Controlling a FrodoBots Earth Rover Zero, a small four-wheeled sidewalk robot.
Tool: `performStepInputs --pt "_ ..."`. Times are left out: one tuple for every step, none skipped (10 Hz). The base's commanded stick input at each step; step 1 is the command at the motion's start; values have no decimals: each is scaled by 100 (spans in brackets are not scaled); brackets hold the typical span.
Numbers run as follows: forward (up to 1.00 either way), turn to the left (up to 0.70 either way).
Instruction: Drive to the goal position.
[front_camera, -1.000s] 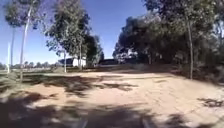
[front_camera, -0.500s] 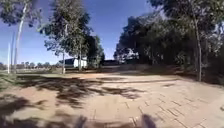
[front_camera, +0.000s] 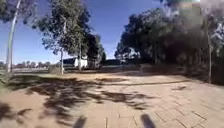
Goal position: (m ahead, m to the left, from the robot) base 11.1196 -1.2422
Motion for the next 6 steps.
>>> performStepInputs --pt "100 0" --pt "100 0" --pt "100 0" --pt "100 0" --pt "100 0" --pt "100 0"
